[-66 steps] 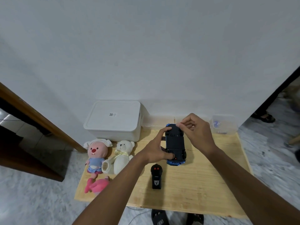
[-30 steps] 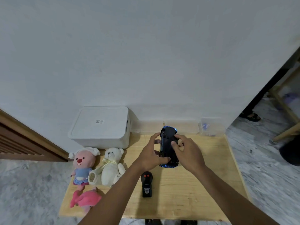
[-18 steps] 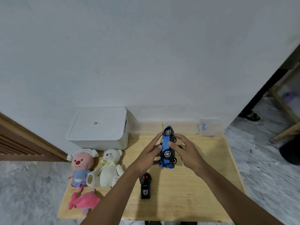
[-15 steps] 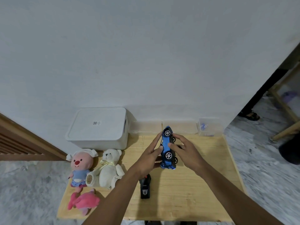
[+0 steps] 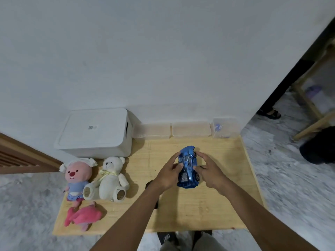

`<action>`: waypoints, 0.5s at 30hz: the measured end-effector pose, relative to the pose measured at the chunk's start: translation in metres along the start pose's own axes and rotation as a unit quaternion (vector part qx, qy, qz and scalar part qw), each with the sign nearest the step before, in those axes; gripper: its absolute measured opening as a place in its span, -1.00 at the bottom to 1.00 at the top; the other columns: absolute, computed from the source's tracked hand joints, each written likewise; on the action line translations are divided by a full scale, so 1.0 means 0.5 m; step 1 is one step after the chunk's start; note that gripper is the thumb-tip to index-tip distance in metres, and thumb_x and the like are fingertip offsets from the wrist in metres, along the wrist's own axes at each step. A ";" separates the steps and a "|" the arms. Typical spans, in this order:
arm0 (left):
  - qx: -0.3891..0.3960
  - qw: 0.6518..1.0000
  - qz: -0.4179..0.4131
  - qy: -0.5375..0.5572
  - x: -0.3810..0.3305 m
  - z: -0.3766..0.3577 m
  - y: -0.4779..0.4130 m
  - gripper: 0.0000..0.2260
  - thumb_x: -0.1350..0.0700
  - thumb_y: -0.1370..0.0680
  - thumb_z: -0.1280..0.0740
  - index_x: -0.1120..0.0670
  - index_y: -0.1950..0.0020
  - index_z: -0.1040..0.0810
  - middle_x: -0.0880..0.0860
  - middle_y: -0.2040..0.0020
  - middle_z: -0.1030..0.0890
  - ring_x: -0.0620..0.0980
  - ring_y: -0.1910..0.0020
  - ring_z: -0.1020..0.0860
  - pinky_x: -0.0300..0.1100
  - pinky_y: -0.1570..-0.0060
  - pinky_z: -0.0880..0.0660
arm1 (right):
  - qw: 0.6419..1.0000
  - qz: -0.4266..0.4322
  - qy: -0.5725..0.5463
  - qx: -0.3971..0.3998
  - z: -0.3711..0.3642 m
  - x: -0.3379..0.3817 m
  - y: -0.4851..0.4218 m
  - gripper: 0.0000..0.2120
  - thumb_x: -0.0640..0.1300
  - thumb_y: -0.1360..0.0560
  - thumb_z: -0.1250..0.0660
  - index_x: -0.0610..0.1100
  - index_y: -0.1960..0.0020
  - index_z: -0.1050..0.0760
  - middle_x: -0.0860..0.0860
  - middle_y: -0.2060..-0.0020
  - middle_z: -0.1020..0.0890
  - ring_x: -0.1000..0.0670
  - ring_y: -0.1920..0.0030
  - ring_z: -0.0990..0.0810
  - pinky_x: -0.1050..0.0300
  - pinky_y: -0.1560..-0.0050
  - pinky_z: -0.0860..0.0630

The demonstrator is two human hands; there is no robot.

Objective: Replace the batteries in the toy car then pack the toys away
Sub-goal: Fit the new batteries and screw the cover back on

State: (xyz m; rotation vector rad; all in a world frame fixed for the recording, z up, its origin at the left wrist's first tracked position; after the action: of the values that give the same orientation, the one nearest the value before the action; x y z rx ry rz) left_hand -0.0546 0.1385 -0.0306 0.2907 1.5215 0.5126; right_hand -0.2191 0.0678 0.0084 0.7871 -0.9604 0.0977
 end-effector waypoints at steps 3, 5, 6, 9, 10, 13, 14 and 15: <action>-0.008 1.000 0.029 -0.006 0.034 -0.024 -0.002 -0.59 0.07 -0.71 -0.27 -0.20 -0.53 -0.31 -0.04 -0.13 -0.62 -0.14 -0.04 -0.67 -0.16 -0.04 -0.66 | 0.999 -0.034 0.022 0.012 0.001 -0.045 -0.011 -0.48 -0.21 -0.65 -0.21 0.16 -0.53 -0.25 0.04 0.11 -0.60 0.23 0.62 -0.39 0.30 0.61 -0.24; -0.009 0.999 0.035 -0.039 0.057 -0.038 -0.006 -0.56 0.03 -0.70 -0.29 -0.20 -0.54 -0.29 -0.04 -0.14 -0.61 -0.05 -0.10 -0.67 0.01 -0.20 -0.63 | 0.997 -0.059 0.041 0.020 -0.004 -0.063 -0.011 -0.51 -0.13 -0.64 -0.20 0.20 -0.52 -0.25 0.05 0.04 -0.61 0.20 0.48 -0.44 0.27 0.53 -0.30; -0.011 0.997 0.032 -0.064 0.066 -0.044 -0.007 -0.55 0.03 -0.69 -0.30 -0.17 -0.56 -0.28 -0.04 -0.13 -0.62 -0.02 -0.11 -0.66 -0.02 -0.21 -0.62 | 0.996 -0.067 0.059 0.024 -0.009 -0.071 -0.009 -0.54 -0.08 -0.64 -0.22 0.20 -0.50 -0.27 0.04 -0.04 -0.62 0.18 0.38 -0.47 0.26 0.49 -0.36; -0.035 0.992 0.024 -0.116 0.074 -0.059 -0.007 -0.56 0.09 -0.69 -0.30 -0.07 -0.55 -0.28 -0.04 -0.09 -0.62 -0.05 -0.03 -0.64 -0.36 0.07 -0.55 | 0.993 -0.066 0.096 0.029 -0.022 -0.100 -0.016 -0.45 0.05 -0.58 -0.31 0.15 -0.54 -0.25 0.03 -0.20 -0.64 0.07 0.04 -0.64 0.13 0.10 -0.62; -0.044 0.991 0.018 -0.129 0.074 -0.061 -0.007 -0.56 0.09 -0.69 -0.31 -0.06 -0.55 -0.28 -0.05 -0.08 -0.62 -0.06 -0.01 -0.63 -0.41 0.12 -0.50 | 0.991 -0.067 0.111 0.021 -0.023 -0.106 -0.017 -0.42 0.06 -0.57 -0.33 0.14 -0.55 -0.25 0.02 -0.21 -0.65 0.02 -0.07 -0.65 0.06 -0.06 -0.61; -0.054 0.985 0.003 -0.164 0.074 -0.062 -0.009 -0.55 0.04 -0.66 -0.36 -0.06 -0.52 -0.32 -0.04 -0.07 -0.62 -0.05 0.01 -0.62 -0.36 0.13 -0.47 | 0.981 -0.066 0.182 -0.011 -0.017 -0.110 -0.022 -0.48 0.07 -0.55 -0.34 0.07 -0.49 -0.37 0.02 -0.18 -0.66 -0.02 -0.11 -0.65 0.09 -0.09 -0.57; -0.056 0.985 0.003 -0.164 0.077 -0.061 -0.008 -0.55 0.03 -0.65 -0.38 -0.07 -0.51 -0.33 -0.02 -0.08 -0.63 -0.05 -0.01 -0.63 -0.34 0.10 -0.49 | 0.980 -0.063 0.191 -0.013 -0.016 -0.109 -0.022 -0.49 0.08 -0.54 -0.35 0.05 -0.47 -0.41 0.02 -0.17 -0.66 -0.01 -0.08 -0.65 0.10 -0.06 -0.57; -0.057 0.985 0.005 -0.162 0.081 -0.060 -0.008 -0.55 0.03 -0.64 -0.39 -0.07 -0.50 -0.34 -0.01 -0.11 -0.64 -0.05 -0.03 -0.63 -0.33 0.07 -0.51 | 0.979 -0.066 0.194 -0.011 -0.016 -0.111 -0.022 -0.50 0.08 -0.53 -0.35 0.05 -0.45 -0.42 0.02 -0.15 -0.67 -0.01 -0.05 -0.66 0.10 -0.03 -0.57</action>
State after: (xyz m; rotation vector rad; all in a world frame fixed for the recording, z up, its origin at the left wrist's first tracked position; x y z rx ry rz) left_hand -0.0849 0.1507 -0.0692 0.2784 1.1709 0.5302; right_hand -0.2420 0.0790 -0.0429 0.7737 -0.5374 0.1208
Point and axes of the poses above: each hand's wrist, its own y-axis away from the middle knuckle, its own z-axis out of the back of the hand, x = y × z, the point moved 2 cm from there along -y, towards the middle knuckle
